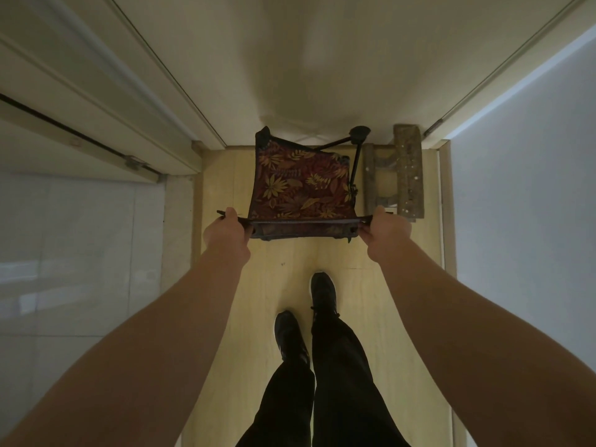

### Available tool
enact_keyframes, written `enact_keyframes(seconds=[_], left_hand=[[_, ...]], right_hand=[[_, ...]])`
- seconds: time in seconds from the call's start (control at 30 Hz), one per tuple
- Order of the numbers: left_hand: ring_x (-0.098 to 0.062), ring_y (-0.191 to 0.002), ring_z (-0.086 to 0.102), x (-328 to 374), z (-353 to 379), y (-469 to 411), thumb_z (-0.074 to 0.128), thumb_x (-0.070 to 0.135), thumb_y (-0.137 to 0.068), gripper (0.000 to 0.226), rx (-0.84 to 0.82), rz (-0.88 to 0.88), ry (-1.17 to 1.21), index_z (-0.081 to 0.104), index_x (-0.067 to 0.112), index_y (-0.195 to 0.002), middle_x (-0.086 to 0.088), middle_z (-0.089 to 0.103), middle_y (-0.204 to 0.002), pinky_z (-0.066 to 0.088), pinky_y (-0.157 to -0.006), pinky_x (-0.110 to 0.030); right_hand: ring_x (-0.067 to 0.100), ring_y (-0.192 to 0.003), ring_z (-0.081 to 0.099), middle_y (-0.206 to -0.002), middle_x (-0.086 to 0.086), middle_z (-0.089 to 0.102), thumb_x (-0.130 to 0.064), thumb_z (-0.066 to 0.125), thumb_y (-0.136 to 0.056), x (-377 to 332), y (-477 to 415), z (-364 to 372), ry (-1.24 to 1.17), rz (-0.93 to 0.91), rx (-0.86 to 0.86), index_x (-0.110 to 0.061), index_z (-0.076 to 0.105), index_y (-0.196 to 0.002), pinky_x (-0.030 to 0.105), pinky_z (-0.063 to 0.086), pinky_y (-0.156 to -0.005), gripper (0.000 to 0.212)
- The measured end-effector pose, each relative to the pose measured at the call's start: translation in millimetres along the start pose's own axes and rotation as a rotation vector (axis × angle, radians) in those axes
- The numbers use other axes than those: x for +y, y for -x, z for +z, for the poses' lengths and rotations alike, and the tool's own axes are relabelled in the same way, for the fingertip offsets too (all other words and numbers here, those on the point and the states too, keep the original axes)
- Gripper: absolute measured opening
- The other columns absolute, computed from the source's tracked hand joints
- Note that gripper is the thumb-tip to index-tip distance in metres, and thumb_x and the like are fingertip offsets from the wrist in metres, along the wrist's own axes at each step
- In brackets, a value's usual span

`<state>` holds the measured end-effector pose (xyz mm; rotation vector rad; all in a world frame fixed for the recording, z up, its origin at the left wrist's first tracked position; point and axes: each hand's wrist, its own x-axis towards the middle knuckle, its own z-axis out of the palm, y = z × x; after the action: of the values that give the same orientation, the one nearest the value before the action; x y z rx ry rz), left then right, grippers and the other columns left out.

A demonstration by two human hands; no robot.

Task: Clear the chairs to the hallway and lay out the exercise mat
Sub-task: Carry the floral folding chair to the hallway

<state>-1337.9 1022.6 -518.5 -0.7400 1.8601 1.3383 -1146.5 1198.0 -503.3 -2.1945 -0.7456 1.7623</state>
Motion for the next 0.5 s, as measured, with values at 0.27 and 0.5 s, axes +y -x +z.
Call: enact_keyframes(seconds=[0.27, 0.5], left_hand=[[-0.014, -0.122, 0.060, 17.0, 11.2, -1.8, 0.047, 0.032, -0.104, 0.048, -0.064, 0.007, 0.002, 0.043, 0.002, -0.141, -0.013, 0.055, -0.143, 0.059, -0.086, -0.022], [-0.014, -0.120, 0.061, 26.5, 22.6, -6.0, 0.049, 0.031, -0.105, 0.047, -0.052, -0.005, 0.068, 0.044, 0.001, -0.140, -0.013, 0.056, -0.142, 0.060, -0.078, -0.020]], right_hand=[[0.035, -0.112, 0.065, -0.139, 0.025, 0.056, -0.019, 0.049, -0.105, -12.7, -7.3, 2.5, 0.050, -0.035, -0.054, 0.005, 0.048, -0.137, 0.040, 0.057, -0.091, 0.040], [0.037, -0.124, 0.060, -0.140, 0.024, 0.056, -0.017, 0.048, -0.105, -25.8, -13.3, 9.3, 0.045, -0.038, -0.036, 0.005, 0.048, -0.138, 0.044, 0.055, -0.098, 0.039]])
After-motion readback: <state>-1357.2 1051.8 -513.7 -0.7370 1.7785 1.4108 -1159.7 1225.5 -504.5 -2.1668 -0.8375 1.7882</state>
